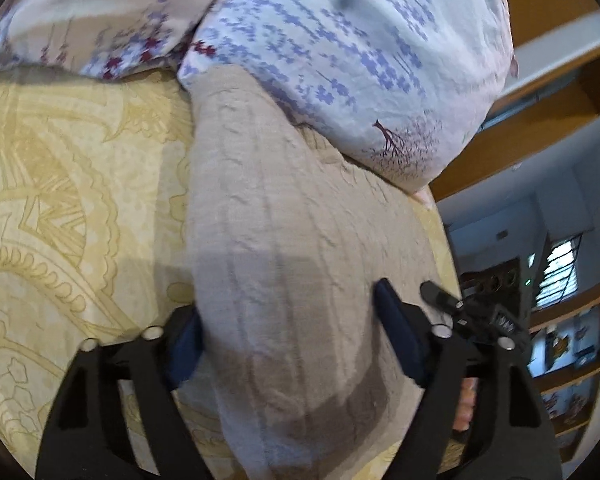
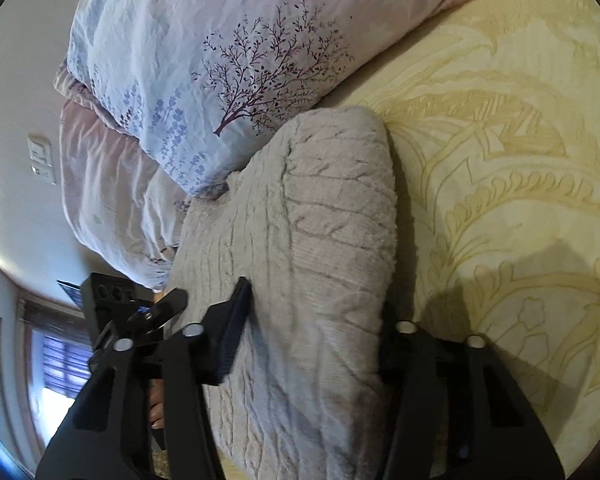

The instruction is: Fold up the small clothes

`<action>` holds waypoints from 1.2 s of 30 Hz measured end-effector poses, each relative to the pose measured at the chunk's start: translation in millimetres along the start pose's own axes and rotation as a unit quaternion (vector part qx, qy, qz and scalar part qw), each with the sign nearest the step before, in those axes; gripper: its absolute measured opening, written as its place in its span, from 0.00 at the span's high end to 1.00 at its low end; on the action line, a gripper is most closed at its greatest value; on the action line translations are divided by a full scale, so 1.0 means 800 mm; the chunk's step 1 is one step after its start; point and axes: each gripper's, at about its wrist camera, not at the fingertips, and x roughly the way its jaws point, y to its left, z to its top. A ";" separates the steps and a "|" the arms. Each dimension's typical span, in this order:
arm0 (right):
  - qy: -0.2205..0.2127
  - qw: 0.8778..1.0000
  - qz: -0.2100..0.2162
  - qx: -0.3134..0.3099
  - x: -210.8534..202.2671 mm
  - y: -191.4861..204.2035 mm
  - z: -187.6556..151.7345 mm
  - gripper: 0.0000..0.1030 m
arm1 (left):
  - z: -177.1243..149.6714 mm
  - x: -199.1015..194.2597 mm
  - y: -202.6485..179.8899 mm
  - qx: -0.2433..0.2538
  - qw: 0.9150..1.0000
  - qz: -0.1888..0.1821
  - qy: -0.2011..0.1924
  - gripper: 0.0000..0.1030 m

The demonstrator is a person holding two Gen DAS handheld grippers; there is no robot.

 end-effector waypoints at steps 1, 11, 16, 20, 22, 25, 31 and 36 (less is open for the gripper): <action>-0.001 1.000 0.006 0.002 -0.001 -0.001 -0.002 0.58 | 0.000 -0.003 0.002 -0.002 1.000 -0.004 -0.002 0.37; -0.029 0.998 0.022 -0.053 -0.015 0.056 -0.035 0.69 | -0.017 -0.057 0.009 0.003 0.998 -0.057 -0.025 0.63; -0.025 0.992 0.022 -0.118 0.009 0.111 -0.053 0.71 | -0.029 -0.116 0.027 0.015 0.998 -0.042 -0.048 0.63; -0.026 0.984 0.027 -0.171 0.045 0.153 -0.065 0.72 | -0.028 -0.166 0.054 0.017 0.997 -0.017 -0.073 0.63; -0.033 0.980 0.026 -0.195 0.063 0.170 -0.072 0.78 | -0.029 -0.187 0.070 0.011 0.996 0.001 -0.084 0.62; -0.025 0.978 0.010 -0.207 0.096 0.179 -0.079 0.80 | -0.024 -0.206 0.114 -0.012 0.996 0.036 -0.083 0.61; 0.013 0.989 -0.005 -0.151 0.133 0.151 -0.074 0.75 | -0.037 -0.193 0.180 -0.088 0.994 0.015 -0.068 0.52; -0.005 0.993 0.005 -0.117 0.108 0.139 -0.057 0.63 | -0.043 -0.223 0.164 -0.055 0.991 0.061 -0.103 0.47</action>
